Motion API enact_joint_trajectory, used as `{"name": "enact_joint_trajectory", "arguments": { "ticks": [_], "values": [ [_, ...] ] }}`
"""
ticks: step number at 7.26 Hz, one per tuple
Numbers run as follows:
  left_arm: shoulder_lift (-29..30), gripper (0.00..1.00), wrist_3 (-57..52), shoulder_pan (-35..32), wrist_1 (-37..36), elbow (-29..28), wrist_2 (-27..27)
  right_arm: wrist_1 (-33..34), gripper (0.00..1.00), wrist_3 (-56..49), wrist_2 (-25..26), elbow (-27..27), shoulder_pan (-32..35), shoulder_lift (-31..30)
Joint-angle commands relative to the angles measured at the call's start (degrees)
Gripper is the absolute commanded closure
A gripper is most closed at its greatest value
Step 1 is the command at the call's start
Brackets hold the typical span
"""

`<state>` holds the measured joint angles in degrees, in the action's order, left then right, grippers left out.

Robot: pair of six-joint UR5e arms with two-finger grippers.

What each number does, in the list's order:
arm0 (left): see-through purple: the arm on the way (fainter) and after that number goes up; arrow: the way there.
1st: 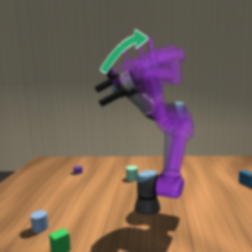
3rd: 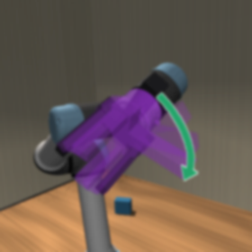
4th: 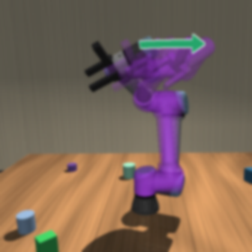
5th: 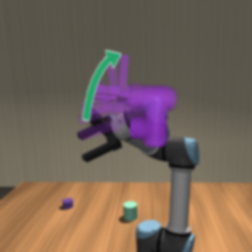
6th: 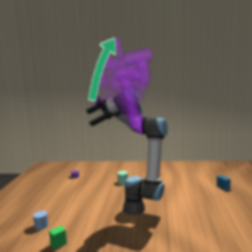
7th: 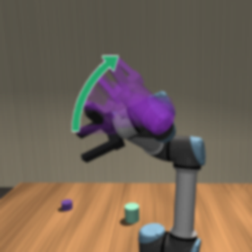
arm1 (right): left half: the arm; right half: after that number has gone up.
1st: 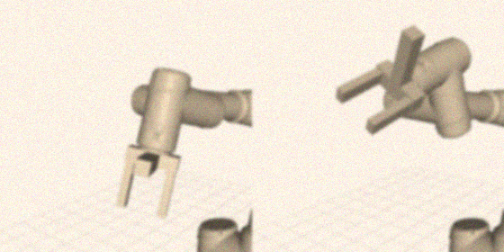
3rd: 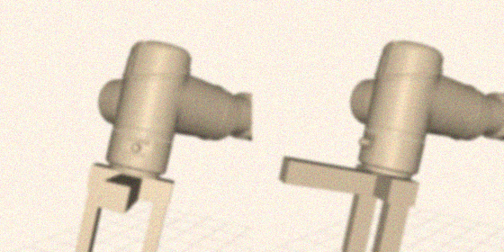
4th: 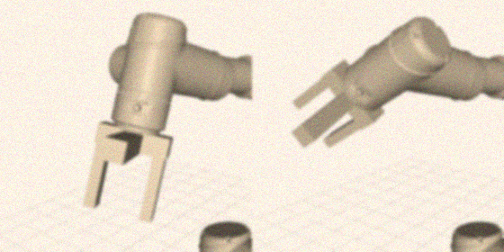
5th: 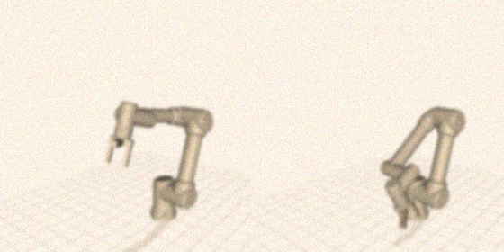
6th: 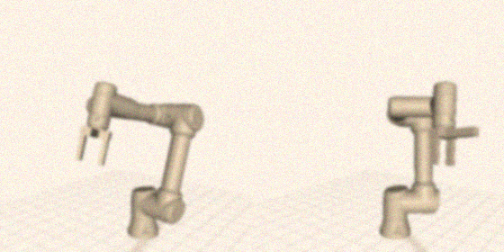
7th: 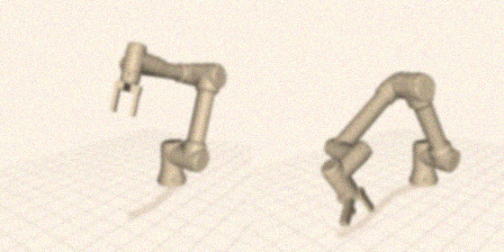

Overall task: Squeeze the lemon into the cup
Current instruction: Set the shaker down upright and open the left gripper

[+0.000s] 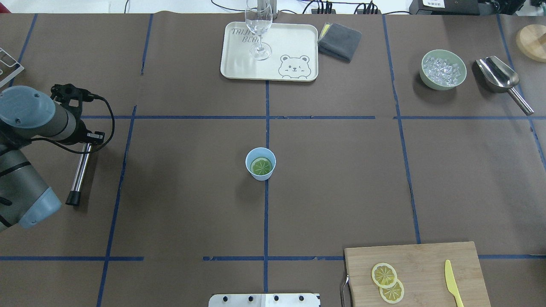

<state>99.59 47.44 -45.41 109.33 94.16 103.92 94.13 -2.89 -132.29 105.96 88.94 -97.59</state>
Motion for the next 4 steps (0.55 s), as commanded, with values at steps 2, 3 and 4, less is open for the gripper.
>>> {"name": "enact_joint_trajectory", "arguments": {
  "ticks": [2,3,4],
  "values": [
    [0.51,0.00,-0.15,-0.56,0.09,0.49,0.14,0.00,0.00,-0.01,0.01,0.03,0.00,0.03],
    [0.78,0.00,-1.46,-3.78,0.09,1.80,3.45,0.00,0.00,-0.01,0.01,-0.05,0.00,0.03],
    [0.61,0.00,-10.70,-8.69,-0.08,3.38,9.40,0.00,0.00,0.08,0.01,0.03,0.00,-0.06]
  ]
}}
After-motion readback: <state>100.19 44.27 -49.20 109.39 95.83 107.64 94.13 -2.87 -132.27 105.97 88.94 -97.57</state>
